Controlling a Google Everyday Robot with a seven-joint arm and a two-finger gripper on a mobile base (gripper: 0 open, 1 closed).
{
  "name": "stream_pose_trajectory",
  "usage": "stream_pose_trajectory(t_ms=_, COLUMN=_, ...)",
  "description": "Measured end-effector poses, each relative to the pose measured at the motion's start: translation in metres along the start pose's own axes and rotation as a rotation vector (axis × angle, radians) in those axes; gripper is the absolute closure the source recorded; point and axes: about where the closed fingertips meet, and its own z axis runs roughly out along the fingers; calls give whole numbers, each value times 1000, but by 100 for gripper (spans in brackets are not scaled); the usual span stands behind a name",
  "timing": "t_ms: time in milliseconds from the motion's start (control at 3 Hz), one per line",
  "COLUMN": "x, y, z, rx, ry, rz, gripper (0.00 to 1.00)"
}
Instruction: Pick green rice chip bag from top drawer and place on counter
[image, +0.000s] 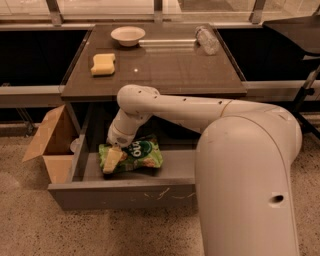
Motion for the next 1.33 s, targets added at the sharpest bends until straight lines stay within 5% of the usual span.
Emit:
stream_pose_trajectory(t_ms=333, x=-1, y=-3, z=1, rx=-3, ry=-7, rz=-7, gripper=61)
stream_pose_trajectory(t_ms=667, x=-12, y=-1, z=-39, rx=70, ry=-106, rz=-47, gripper=91)
stream_pose_trajectory(t_ms=1333, x=-7, y=9, z=-157, rx=286, ry=-388, rz=-156, gripper=100)
